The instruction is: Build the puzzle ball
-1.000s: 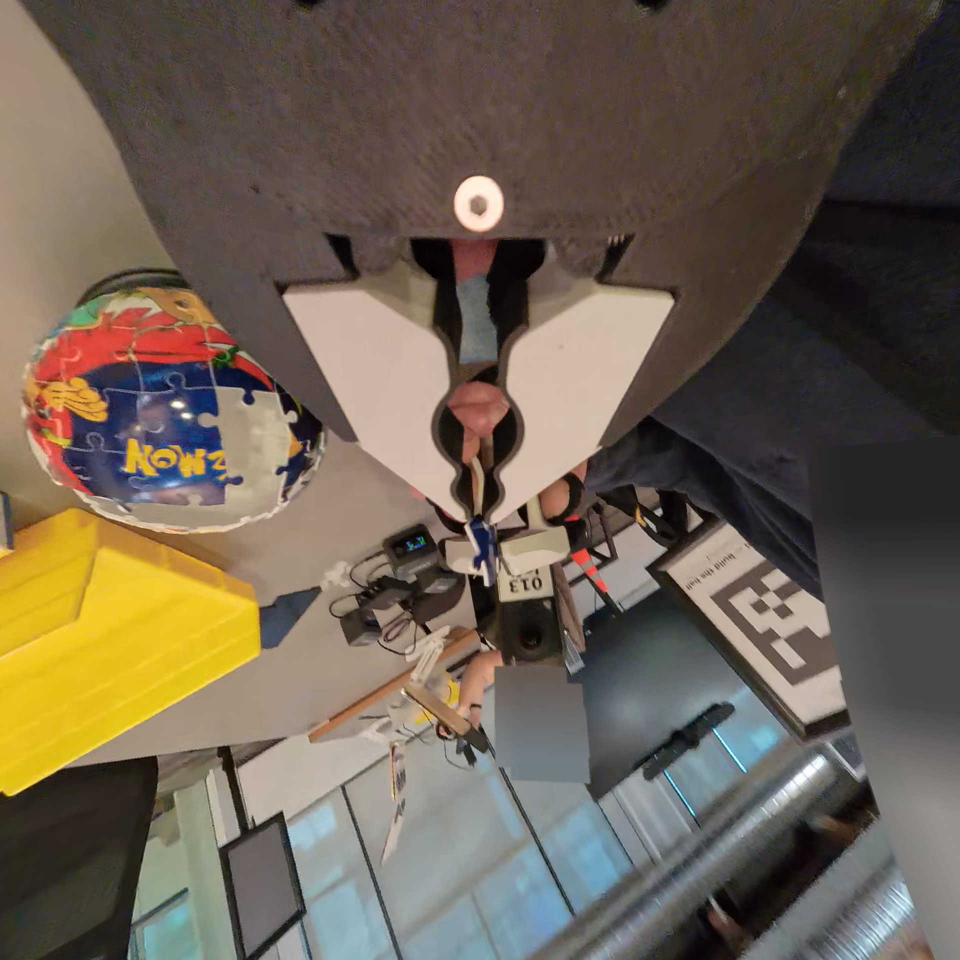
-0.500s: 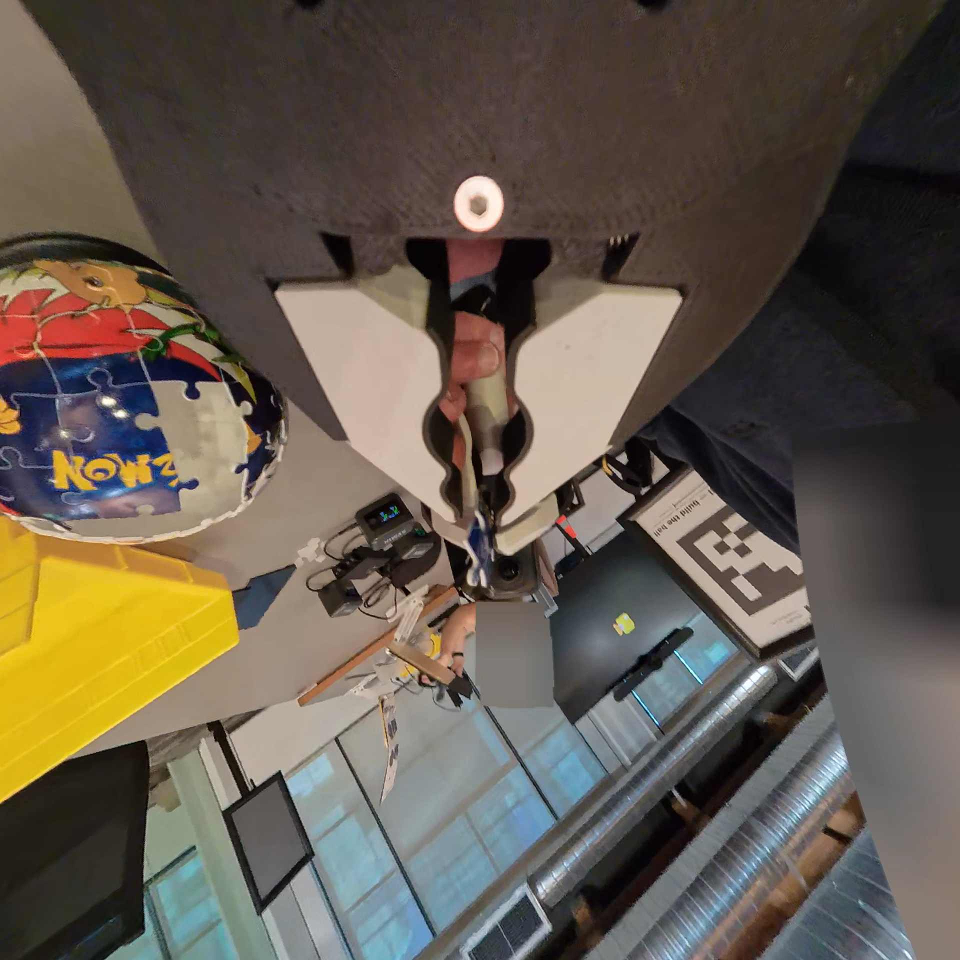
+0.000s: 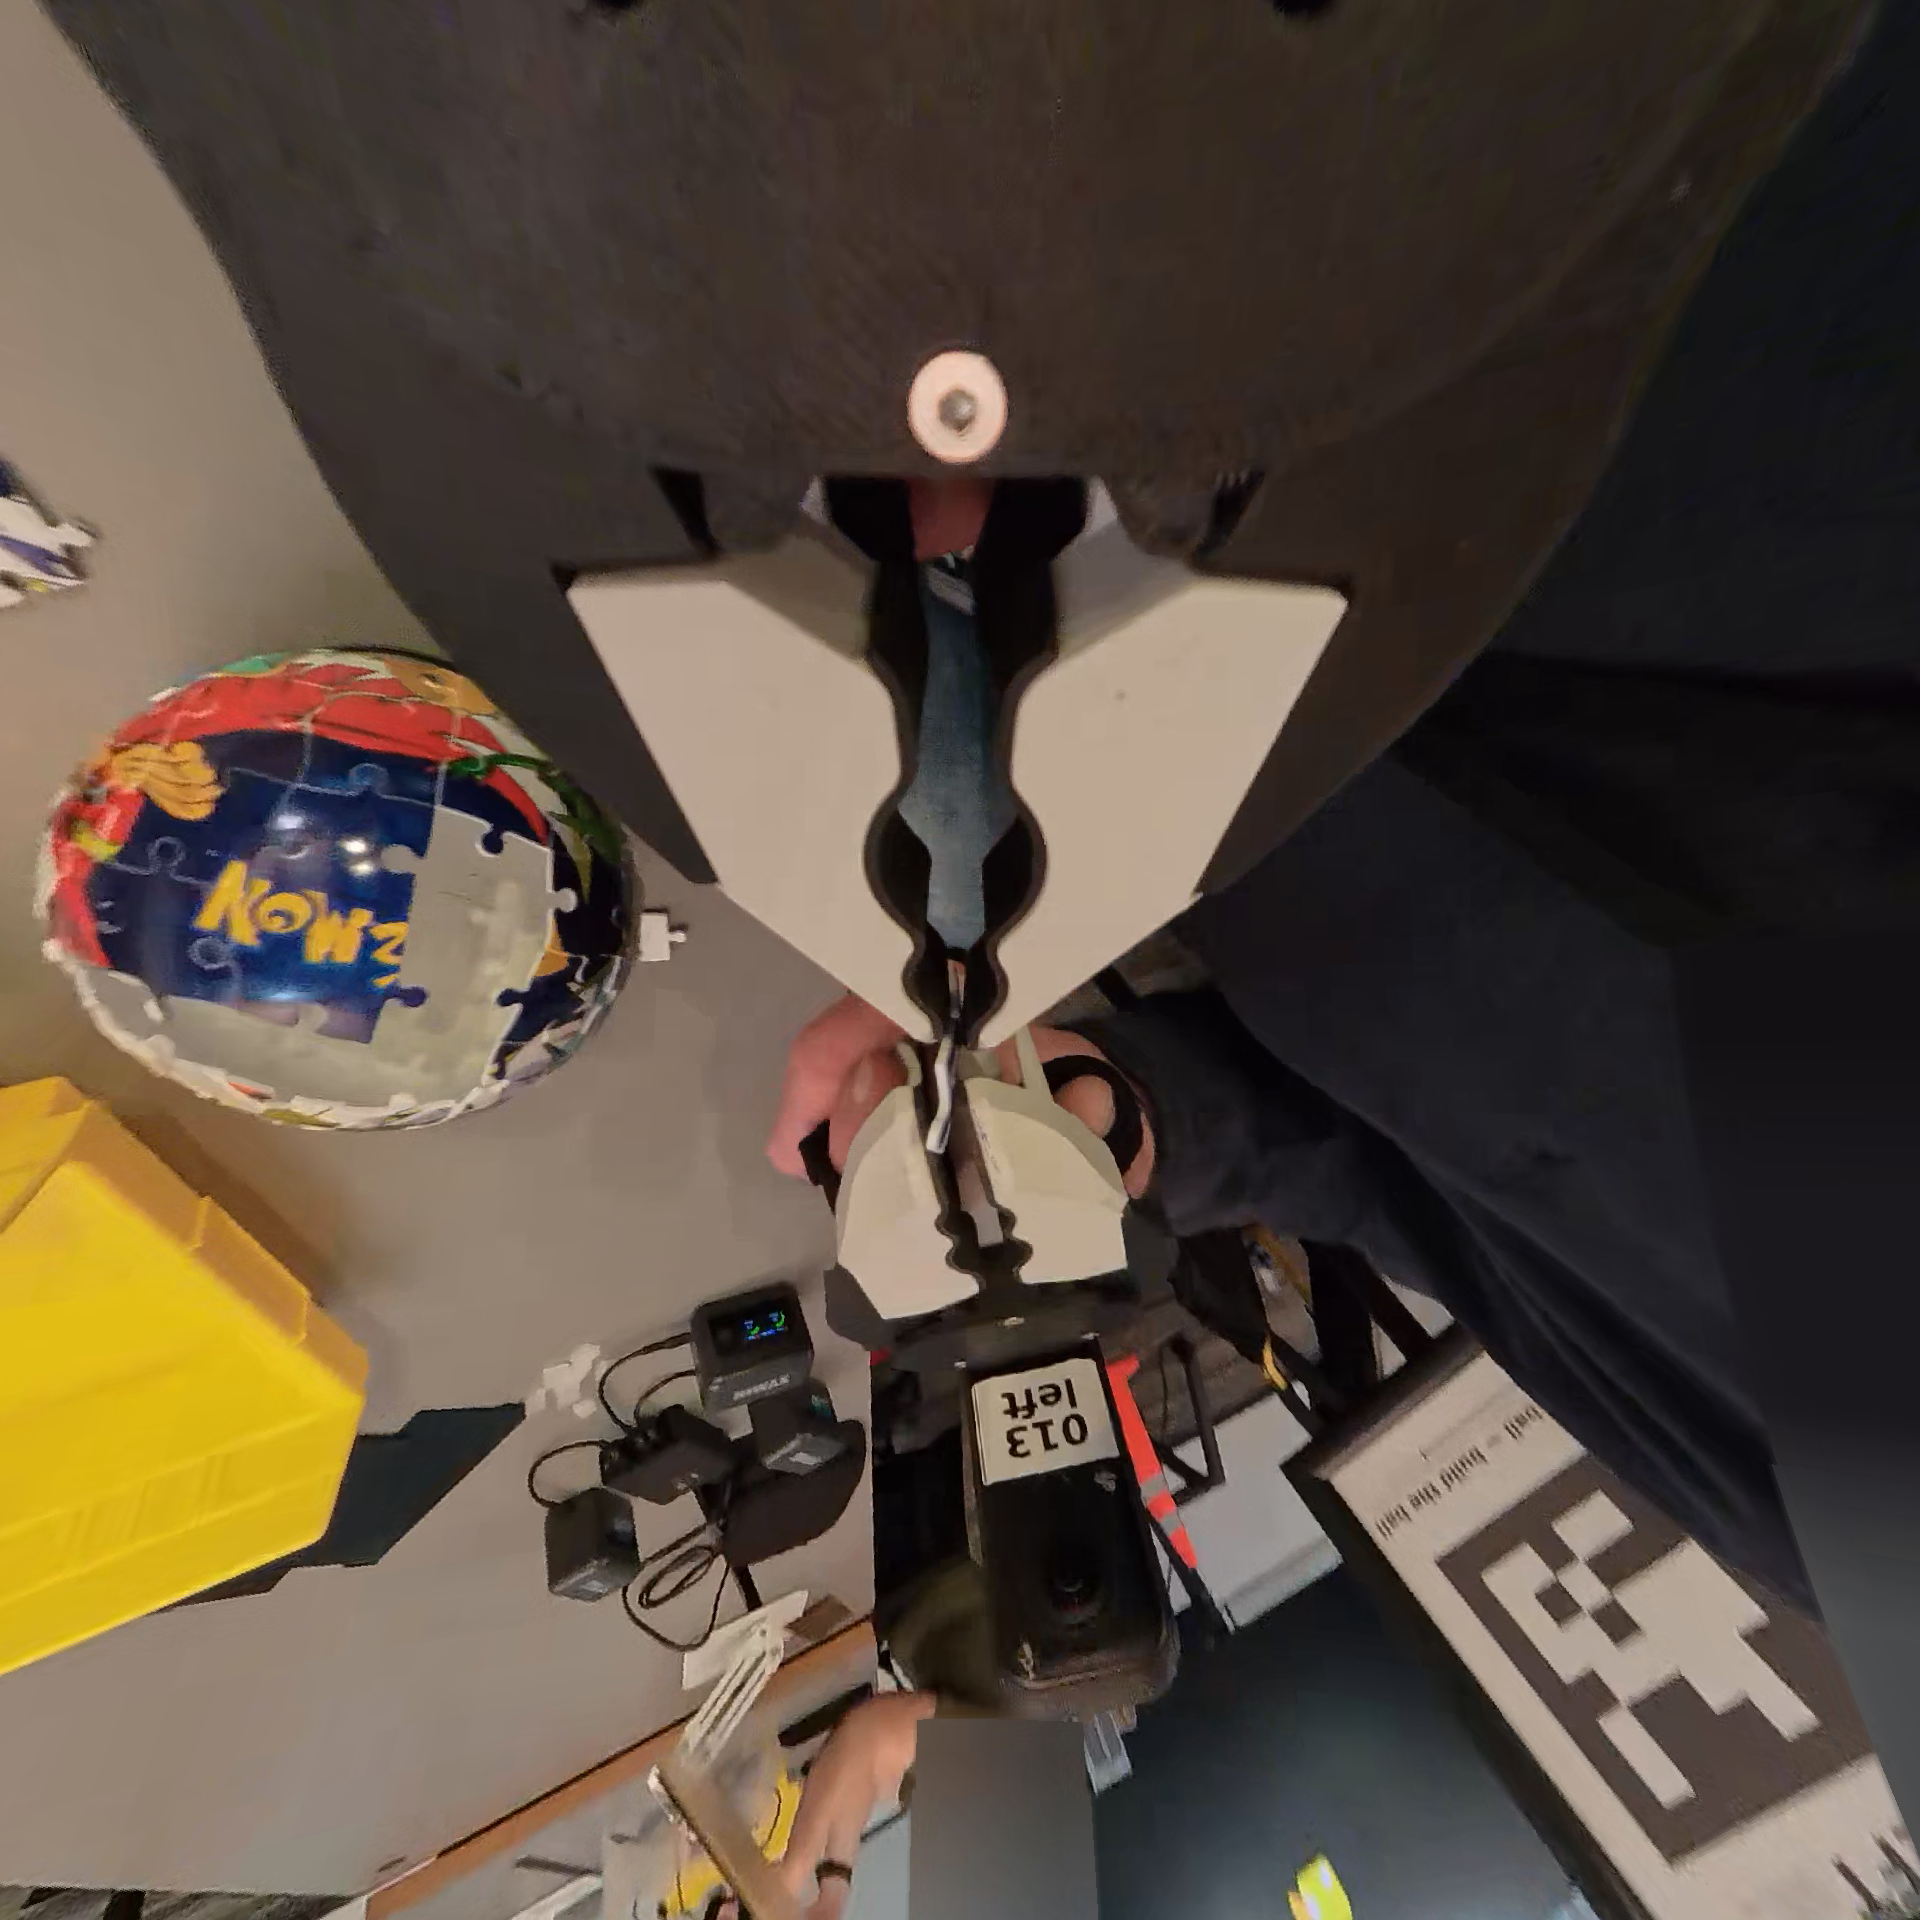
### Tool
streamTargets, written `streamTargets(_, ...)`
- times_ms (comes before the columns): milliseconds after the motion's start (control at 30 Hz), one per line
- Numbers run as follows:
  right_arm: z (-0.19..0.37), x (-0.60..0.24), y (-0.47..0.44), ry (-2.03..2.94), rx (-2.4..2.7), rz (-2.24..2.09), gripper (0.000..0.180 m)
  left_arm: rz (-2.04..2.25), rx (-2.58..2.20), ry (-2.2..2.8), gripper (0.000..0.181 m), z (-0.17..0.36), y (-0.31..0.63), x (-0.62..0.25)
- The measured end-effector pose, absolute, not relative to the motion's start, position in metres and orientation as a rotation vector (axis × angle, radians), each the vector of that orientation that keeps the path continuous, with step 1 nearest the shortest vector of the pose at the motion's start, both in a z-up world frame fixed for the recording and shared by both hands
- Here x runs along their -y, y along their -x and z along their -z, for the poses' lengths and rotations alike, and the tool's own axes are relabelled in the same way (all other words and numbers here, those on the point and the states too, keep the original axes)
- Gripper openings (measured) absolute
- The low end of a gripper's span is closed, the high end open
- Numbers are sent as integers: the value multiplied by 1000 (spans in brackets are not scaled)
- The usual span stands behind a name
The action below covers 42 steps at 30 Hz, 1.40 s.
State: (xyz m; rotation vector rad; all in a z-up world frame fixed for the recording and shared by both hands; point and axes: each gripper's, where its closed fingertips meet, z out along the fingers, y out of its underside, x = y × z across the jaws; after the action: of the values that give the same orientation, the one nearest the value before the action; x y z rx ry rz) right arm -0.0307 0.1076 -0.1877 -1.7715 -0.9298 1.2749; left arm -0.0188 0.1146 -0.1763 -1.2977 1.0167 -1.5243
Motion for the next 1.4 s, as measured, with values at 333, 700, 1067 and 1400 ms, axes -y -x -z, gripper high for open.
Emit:
streamTargets(333,178,-125,29,1622,588,-1416,1,1812,-486,1253,2,168,28,-127)
streamTargets(700,225,-178,5,1939,609,-1238,0,936,-902,1418,57,206,48,-188)
streamTargets(1067,249,-192,18,2102,758,-1209,0,660,-1176,1472,62,258,32,-203)
streamTargets(1400,252,-197,19,2227,873,-1275,0,608,-1195,1470,57,264,30,-210)
